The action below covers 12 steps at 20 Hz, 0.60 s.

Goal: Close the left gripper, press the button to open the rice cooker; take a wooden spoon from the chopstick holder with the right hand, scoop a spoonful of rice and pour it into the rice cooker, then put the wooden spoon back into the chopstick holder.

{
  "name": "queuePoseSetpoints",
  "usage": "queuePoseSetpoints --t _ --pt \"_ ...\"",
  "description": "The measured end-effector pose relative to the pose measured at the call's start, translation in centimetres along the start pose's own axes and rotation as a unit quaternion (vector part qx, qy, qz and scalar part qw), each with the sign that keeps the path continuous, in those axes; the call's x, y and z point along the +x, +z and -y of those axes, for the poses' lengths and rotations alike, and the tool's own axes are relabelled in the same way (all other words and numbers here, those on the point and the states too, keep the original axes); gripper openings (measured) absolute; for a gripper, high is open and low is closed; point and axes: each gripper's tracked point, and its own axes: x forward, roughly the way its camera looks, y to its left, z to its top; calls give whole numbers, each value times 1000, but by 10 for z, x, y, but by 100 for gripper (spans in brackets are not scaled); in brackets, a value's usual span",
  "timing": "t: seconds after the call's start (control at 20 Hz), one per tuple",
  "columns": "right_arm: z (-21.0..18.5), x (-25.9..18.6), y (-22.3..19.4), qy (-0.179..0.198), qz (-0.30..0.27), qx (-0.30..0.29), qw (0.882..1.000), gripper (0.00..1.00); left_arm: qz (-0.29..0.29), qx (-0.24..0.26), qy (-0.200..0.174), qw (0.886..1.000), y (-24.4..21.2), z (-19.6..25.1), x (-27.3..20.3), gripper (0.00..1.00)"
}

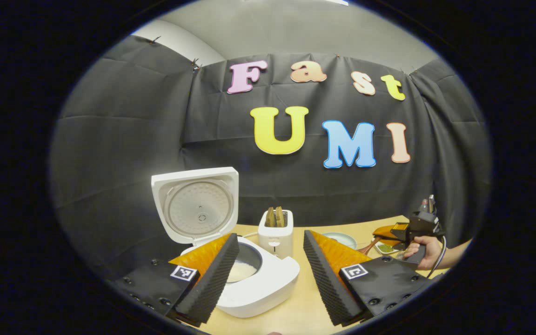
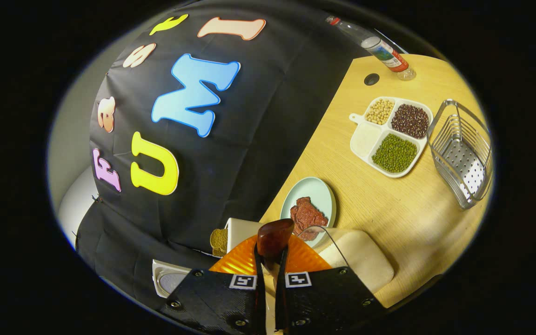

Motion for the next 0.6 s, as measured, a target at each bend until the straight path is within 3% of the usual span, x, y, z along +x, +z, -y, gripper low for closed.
queuePoseSetpoints --t 0.3,0.6 --pt "-51 -29 27 39 12 -30 999 8 12 -8 -26 1000 6 22 -2 96" --pt "-99 -28 16 90 -2 32 995 8 7 -15 -20 1000 -1 14 -6 95"
